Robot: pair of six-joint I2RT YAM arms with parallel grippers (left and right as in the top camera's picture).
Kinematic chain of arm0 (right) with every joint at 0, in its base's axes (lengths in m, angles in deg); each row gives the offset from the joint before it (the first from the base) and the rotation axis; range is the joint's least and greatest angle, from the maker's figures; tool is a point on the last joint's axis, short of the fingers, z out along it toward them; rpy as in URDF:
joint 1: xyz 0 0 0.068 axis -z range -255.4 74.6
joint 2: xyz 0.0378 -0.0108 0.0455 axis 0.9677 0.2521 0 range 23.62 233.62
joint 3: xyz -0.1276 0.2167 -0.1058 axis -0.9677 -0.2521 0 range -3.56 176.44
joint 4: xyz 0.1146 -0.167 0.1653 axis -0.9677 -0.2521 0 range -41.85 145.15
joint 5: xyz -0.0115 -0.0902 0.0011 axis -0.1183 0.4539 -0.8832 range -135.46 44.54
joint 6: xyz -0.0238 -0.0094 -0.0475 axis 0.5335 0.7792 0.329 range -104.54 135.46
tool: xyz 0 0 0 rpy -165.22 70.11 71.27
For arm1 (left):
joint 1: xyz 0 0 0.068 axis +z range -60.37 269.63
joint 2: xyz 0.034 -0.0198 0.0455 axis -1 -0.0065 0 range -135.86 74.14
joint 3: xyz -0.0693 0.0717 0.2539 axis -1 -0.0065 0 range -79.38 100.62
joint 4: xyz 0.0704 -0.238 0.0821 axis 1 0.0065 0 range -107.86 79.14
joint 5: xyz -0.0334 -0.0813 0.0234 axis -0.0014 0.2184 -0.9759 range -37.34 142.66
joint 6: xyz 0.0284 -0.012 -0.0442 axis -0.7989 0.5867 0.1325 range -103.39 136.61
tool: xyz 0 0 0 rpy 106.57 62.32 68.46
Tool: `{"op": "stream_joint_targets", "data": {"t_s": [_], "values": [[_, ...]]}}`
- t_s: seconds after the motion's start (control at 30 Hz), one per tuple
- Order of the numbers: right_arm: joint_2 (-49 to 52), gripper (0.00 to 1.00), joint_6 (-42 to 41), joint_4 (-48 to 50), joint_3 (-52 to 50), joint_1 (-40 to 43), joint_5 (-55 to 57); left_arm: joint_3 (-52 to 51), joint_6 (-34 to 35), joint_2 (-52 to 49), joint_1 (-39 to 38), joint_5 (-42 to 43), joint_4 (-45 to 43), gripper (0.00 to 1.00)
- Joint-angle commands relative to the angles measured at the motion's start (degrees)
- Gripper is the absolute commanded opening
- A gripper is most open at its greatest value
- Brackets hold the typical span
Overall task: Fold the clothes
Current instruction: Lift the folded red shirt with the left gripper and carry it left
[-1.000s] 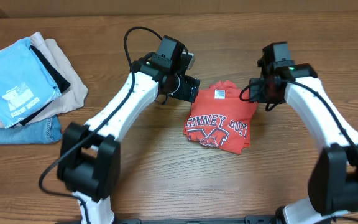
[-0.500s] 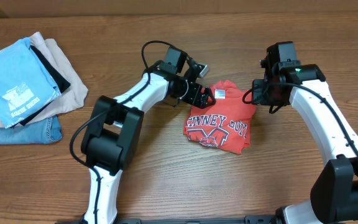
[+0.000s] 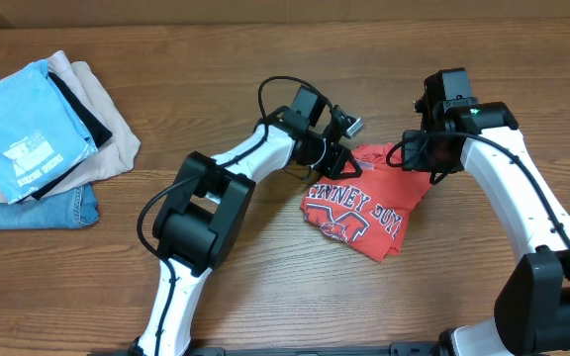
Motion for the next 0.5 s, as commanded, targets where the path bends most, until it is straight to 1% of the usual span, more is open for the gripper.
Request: {"op": "stream_joint_targets", "data": {"t_s": [0.0, 0.1, 0.27, 0.33, 0.4, 0.47], "values": [[-2.5, 0.48, 0.2, 0.0, 1.0, 0.2, 0.6, 4.6, 0.0, 4.5, 4.3, -4.6, 3.6, 0.07], [-3.5, 0.48, 0.1, 0.0, 1.0, 0.2, 0.6, 7.1, 0.0, 9.9, 8.0, -13.5, 9.8, 0.06], [-5.0, 0.48, 0.2, -0.2, 1.0, 0.2, 0.6, 7.5, -0.1, 19.4, 13.9, -27.7, 18.6, 0.04], [-5.2, 0.48, 0.2, -0.5, 1.0, 0.2, 0.6, 7.5, -1.8, 22.6, 16.4, -31.5, 21.3, 0.04], [-5.3, 0.48, 0.2, -1.2, 1.0, 0.2, 0.6, 7.5, -4.2, 27.1, 21.0, -36.8, 24.6, 0.04], [-5.3, 0.48, 0.2, -1.4, 1.0, 0.2, 0.6, 7.5, -5.9, 29.4, 24.6, -38.3, 25.8, 0.04]]}}
